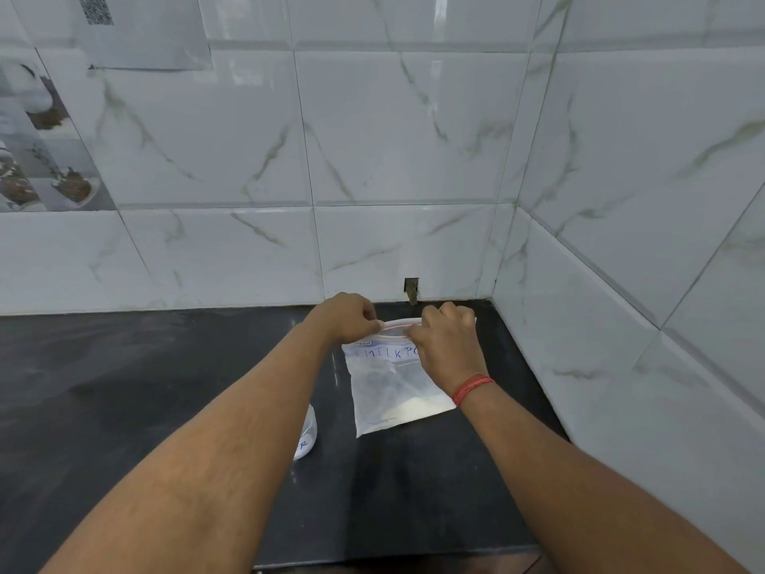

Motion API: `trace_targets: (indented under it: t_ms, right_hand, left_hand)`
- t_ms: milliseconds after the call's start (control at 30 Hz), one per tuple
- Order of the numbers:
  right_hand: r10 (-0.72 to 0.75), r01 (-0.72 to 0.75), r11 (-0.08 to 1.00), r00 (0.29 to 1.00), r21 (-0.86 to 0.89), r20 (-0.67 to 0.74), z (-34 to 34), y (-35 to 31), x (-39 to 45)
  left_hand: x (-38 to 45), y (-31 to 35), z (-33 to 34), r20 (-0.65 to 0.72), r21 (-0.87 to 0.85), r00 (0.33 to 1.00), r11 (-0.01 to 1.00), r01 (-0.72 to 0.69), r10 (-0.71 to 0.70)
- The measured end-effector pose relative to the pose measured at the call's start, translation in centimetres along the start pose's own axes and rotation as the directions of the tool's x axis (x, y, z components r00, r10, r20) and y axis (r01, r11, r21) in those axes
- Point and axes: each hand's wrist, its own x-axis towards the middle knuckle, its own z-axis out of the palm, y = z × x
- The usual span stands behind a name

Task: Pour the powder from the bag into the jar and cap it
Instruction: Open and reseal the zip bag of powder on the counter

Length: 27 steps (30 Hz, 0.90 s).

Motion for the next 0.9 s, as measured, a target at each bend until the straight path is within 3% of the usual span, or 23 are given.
trace_targets:
  t_ms: [100,167,267,333,433,567,700,900]
  right_hand:
    - [0.012,-0.012,0.999,1.000,0.030,0.001,0.0,-0.1,-0.3]
    - [0.021,-0.019,0.998,1.000,0.057,-0.023,0.0,0.0,-0.9]
    - [0.046,-0.039,0.992,0.997,0.120,-0.056,-0.2,0.4,-1.9]
    - [0.083,-0.079,0.987,0.996,0.138,-0.027,-0.3,0.4,-2.2]
    - [0.211,-0.225,0.935,0.974,0.274,0.083,-0.6,0.5,-1.9]
    - [0.414,-0.444,0.809,0.896,0.385,0.163,-1.2,1.6,-0.9]
    - [0.419,-0.459,0.745,0.886,0.484,0.197,-1.5,1.5,0.4]
    - [0.345,-0.464,0.628,0.886,0.625,0.311,-1.5,1.1,1.9]
  left_hand:
    - [0.5,0.7,0.0,0.011,0.079,1.000,0.997,-0.011,0.011]
    - [0.6,0.7,-0.1,-0.100,0.081,0.994,0.996,0.043,-0.035]
    - [0.9,0.0,-0.3,-0.282,-0.090,0.943,0.983,0.157,-0.177]
    - [0.9,-0.1,-0.3,-0.289,-0.179,0.933,0.970,0.166,-0.213]
    - [0.9,0.3,-0.4,-0.311,-0.246,0.929,0.961,0.127,-0.202]
    - [0.7,0.2,-0.9,-0.378,-0.214,0.908,0.971,0.107,-0.183]
    - [0.6,0.5,-0.8,-0.231,-0.146,0.955,0.977,0.156,-0.187]
    - [0.8,0.9,-0.7,-0.036,-0.135,0.993,0.986,0.103,-0.109]
